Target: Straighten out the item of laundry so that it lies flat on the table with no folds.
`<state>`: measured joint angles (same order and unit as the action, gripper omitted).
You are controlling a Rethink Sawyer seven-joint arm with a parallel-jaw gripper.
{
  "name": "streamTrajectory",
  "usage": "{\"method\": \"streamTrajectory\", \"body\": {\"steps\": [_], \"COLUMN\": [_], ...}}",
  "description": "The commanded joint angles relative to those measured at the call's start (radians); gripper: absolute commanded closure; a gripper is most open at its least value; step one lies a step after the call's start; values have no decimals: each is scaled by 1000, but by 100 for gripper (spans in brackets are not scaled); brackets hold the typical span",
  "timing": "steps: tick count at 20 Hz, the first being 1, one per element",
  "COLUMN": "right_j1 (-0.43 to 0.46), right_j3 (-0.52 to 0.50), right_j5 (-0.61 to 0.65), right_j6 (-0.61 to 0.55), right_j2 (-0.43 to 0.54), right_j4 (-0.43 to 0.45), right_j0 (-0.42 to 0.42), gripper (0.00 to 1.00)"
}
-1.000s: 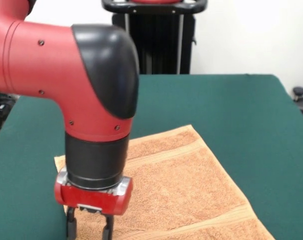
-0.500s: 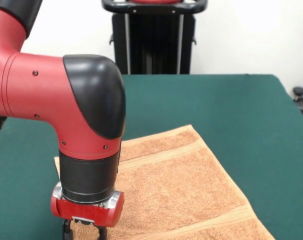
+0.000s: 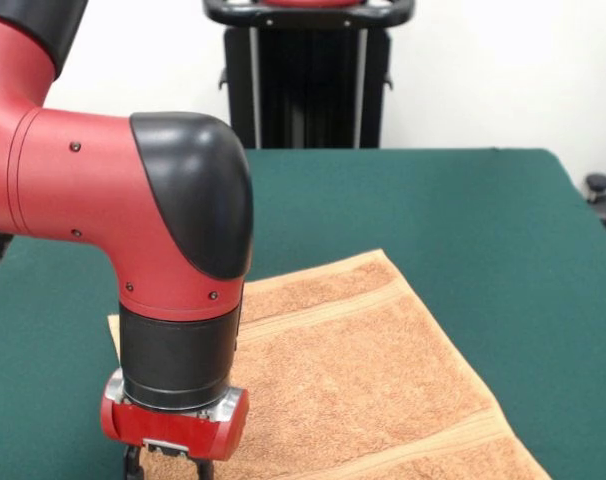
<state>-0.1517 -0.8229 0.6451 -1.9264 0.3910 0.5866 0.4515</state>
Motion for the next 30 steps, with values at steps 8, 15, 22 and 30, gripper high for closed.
{"method": "streamTrajectory", "body": {"steps": [8,15,22,30], "right_j1": [-105,-271,-342,-358], "right_j3": [-253,-346,-307,-264], "right_j5": [18,26,144,192], "right_j6": [85,57,78,102], "right_j2": [-11,14,53,37], "right_j4": [-15,-49,-98,-119], "right_j0": [-2,-11,-47,-73], "gripper": [0,0,0,0]}}
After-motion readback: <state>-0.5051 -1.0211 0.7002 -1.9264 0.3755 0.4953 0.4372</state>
